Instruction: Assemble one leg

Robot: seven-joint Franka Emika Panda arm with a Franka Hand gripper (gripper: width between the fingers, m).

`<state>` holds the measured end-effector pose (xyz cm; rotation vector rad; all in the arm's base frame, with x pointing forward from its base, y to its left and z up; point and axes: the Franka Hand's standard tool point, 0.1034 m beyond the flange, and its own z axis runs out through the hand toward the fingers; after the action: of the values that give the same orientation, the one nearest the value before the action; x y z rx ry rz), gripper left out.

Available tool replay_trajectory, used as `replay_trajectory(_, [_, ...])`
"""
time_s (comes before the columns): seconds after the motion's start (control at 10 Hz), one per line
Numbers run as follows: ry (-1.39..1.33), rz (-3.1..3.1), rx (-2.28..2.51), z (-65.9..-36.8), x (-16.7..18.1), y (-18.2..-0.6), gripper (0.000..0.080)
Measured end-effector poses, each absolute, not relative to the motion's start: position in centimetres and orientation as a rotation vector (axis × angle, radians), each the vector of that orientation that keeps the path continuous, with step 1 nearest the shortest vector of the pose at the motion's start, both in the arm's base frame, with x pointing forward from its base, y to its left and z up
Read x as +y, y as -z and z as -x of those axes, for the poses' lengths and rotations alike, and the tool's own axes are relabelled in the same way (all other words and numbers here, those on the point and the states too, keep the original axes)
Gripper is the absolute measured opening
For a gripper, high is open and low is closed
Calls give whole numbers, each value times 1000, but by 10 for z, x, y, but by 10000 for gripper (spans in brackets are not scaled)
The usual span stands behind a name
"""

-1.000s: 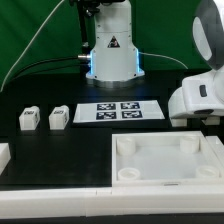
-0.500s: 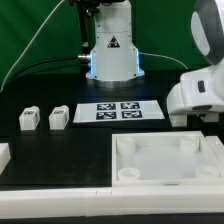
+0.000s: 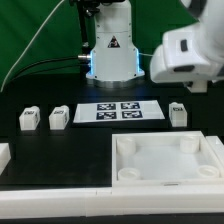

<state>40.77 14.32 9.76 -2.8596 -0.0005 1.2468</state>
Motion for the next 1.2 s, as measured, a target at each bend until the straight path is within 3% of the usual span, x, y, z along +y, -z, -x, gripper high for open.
replay_trajectory(0.2, [-1173,2887,-3,-412,147,-91,294])
replay_trajectory(0.6, [-542,3037,12,-426,151,-91,294])
replay_trajectory(1.0, [-21,3048,-89,-458,140,-113,294])
replay_trajectory(1.2, [-14,3040,-148,-478,130,-121,294])
